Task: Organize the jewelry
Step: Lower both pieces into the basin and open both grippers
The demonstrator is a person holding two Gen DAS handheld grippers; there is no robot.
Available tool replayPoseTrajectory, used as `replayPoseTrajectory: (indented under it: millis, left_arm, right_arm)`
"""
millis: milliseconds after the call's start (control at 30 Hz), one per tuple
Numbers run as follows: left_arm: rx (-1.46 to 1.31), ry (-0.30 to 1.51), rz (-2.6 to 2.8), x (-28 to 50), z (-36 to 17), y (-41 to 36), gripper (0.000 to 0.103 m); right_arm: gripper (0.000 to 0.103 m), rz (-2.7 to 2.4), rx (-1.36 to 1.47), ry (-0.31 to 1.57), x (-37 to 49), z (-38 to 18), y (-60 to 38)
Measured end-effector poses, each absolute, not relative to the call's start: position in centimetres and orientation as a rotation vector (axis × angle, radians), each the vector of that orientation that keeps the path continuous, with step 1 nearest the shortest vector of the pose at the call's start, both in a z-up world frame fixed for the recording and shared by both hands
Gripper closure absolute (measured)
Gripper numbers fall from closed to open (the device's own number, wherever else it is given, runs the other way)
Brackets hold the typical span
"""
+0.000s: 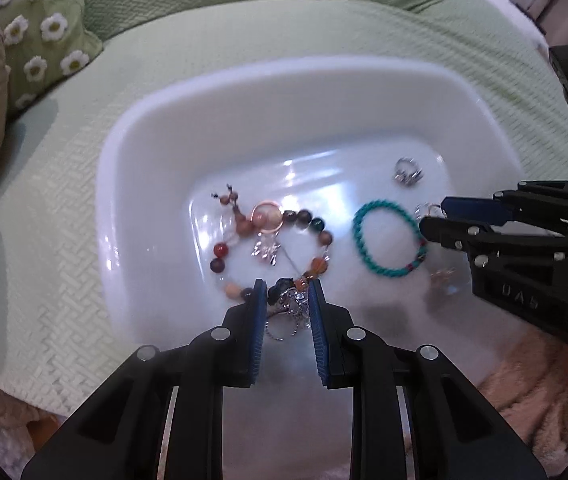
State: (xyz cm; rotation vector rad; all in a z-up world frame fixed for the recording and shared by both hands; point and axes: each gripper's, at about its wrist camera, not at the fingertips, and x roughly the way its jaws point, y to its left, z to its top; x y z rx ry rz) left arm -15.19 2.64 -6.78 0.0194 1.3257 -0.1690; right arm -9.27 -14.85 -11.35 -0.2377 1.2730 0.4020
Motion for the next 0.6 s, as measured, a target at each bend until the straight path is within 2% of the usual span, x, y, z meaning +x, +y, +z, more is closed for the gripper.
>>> replayPoseTrajectory:
  millis: [300, 400, 433, 467, 500, 533, 567, 600]
  left_arm:
    - [0.048, 1.336, -0.144, -15.1, -7.2, 2.5, 0.081]
    - [0.045, 1.322, -0.161, -15.4, -6.8, 2.3, 0.074]
    - [0.04, 1.307, -0.165, -15.6, -6.4, 2.2, 0.064]
    - [0.04, 1.271, -0.149, -15.9, -5.7, 2.3, 0.044]
    - [0.045, 1.242, -0.136, -16.1, -5.1, 2.1, 0.035]
    - [0.052, 1.206, -0.127, -16.5, -4.3, 2.1, 0.02]
    - [0.056, 1.164, -0.118, -16.9, -3.3, 2.1, 0.015]
    - [0.059, 1.13, -0.116, -17.3, -2.4, 2.1, 0.015]
  right_arm:
    - [0.076, 0.39, -0.299, 1.249, -10.8, -12.0, -13.5]
    - [0.073, 0.391, -0.301, 1.238, -11.4, -11.6, -13.8]
    - [0.068, 0.391, -0.3, 1.226, -11.7, -11.3, -13.8]
    - [0.054, 0.39, -0.297, 1.213, -12.3, -10.9, -13.8]
    - [0.045, 0.389, -0.286, 1.186, -13.0, -10.3, -13.9]
    - [0.044, 0.393, -0.278, 1.165, -13.2, -9.8, -14.2]
    - [0.043, 0.399, -0.269, 1.146, -13.5, -9.2, -14.5]
    - [0.041, 0.407, -0.252, 1.123, -14.0, -8.5, -15.0]
